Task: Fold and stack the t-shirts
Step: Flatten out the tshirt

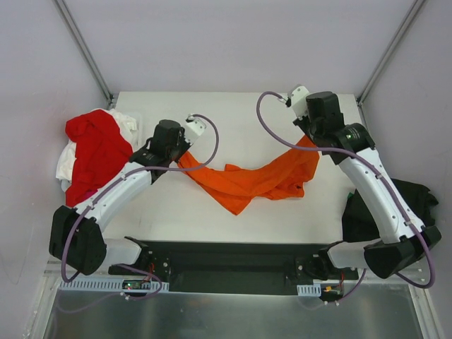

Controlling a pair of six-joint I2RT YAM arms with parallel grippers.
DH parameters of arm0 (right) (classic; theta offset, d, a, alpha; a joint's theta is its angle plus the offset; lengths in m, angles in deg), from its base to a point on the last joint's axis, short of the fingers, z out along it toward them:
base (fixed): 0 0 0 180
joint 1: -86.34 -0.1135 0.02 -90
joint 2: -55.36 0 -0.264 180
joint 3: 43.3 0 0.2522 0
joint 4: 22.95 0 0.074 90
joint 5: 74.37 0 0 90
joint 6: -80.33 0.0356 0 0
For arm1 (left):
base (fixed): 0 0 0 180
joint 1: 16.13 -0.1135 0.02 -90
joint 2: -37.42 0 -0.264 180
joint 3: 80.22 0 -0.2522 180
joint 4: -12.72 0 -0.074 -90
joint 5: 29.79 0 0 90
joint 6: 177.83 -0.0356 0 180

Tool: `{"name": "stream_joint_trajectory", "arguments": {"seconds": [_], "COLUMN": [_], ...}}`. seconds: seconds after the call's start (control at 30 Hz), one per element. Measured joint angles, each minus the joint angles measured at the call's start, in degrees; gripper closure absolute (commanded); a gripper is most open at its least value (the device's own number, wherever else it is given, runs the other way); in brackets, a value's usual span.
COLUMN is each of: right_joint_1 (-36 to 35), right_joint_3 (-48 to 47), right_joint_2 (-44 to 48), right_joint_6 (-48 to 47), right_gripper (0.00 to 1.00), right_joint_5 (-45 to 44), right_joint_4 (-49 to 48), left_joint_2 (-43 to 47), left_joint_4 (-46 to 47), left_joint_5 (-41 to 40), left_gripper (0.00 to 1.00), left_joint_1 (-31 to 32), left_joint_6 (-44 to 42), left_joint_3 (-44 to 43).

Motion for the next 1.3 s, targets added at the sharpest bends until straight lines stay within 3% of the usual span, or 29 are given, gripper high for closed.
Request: {"name": "stream_joint_trajectory", "arguments": {"seconds": [0.53,0.57,0.6,0.7,0.73,0.83,1.07,1.3], "right_joint_1": [0.81,1.20,1.57,2.64,2.91,3.23,3.23,3.23], "right_joint_3": [0.33,0.33,0.31,0.31,0.31,0.31,0.33,1.42], "right_joint_2": [-4.42,-4.66,-5.01,-5.75,-6.05,-6.73,-7.23,-8.04], "right_joint_6": [-3.82,-4.11,-4.44,-4.87,-4.92,-5.05,-4.98,-4.66], "right_gripper": [0.99,0.99,0.99,0.99,0.99,0.99,0.99,0.99], "right_joint_5": [-4.83,-5.14,-5.51,-5.84,-5.88,-6.01,-5.95,-5.77], "right_joint_4": [-3.89,-4.17,-4.52,-4.96,-5.05,-5.35,-5.35,-5.40], "left_joint_2": [-9.99,-10.34,-10.56,-11.10,-11.10,-11.08,-6.99,7.02], "left_joint_4": [7.30,7.54,7.65,7.80,7.82,8.13,5.38,-2.21], "left_joint_5": [-11.63,-12.39,-13.03,-14.69,-14.91,-14.88,-9.70,2.29], "left_gripper": [0.98,0.94,0.79,0.54,0.26,0.01,0.01,0.03], "left_joint_1": [0.02,0.00,0.00,0.00,0.00,0.02,2.73,16.94], "left_joint_6": [-0.28,-0.28,-0.28,-0.52,-0.52,-0.39,0.83,2.60], "left_joint_3": [-3.78,-3.87,-3.89,-3.89,-3.89,-3.80,-2.69,1.55]}}
